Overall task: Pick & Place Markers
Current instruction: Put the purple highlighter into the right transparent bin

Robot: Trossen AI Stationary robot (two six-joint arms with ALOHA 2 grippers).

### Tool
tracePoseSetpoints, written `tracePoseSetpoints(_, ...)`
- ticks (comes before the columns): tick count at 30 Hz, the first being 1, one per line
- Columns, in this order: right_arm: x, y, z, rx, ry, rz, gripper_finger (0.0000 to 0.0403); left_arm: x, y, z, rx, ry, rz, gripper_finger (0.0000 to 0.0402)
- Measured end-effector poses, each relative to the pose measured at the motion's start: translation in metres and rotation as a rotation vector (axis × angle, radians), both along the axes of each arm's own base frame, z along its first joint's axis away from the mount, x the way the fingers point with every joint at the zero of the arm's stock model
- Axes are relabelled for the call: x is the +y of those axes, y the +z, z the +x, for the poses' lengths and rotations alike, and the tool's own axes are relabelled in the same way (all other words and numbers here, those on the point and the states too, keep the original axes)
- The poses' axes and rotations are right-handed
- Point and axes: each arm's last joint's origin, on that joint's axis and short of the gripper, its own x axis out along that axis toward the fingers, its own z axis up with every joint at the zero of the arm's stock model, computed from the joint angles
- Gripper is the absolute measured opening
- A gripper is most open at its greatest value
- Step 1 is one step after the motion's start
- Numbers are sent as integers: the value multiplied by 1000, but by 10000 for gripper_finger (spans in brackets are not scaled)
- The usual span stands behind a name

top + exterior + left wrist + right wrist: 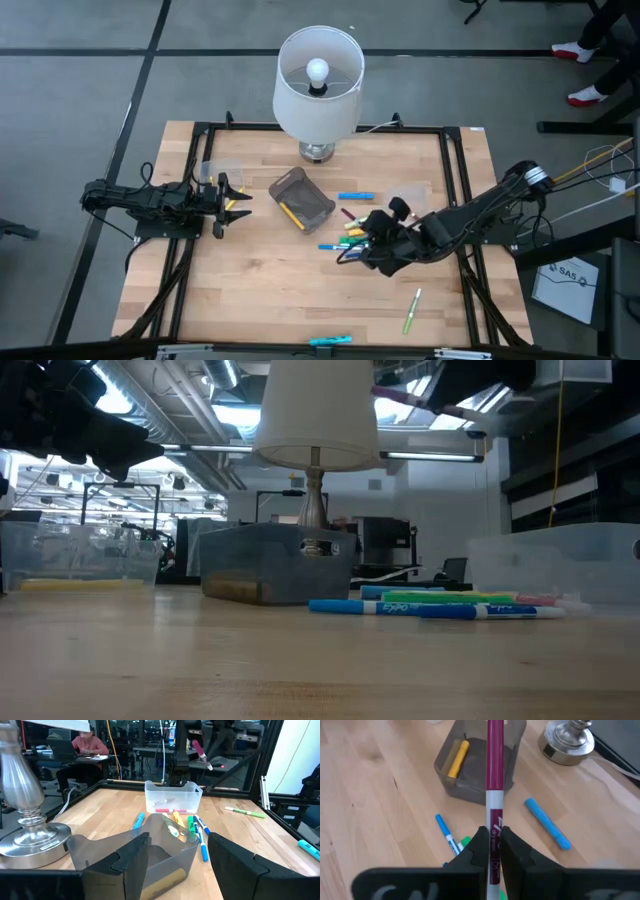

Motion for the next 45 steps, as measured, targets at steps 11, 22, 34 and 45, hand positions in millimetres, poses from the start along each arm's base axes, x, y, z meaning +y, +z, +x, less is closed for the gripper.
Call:
tracePoseSetpoints(11,-14,11,-26,41,-85,21,28,0,0,0,0,-1,0,196)
tracePoseSetpoints(22,-33,13,-46,175,-204,79,28,0,0,0,0,-1,0,196)
tracePoseSetpoints(34,-49,-12,-57,349,-377,218,28,0,0,0,0,-1,0,196)
tracePoseSetpoints(45,-65,-51,-83,384,-463,321,28,0,0,0,0,-1,0,196)
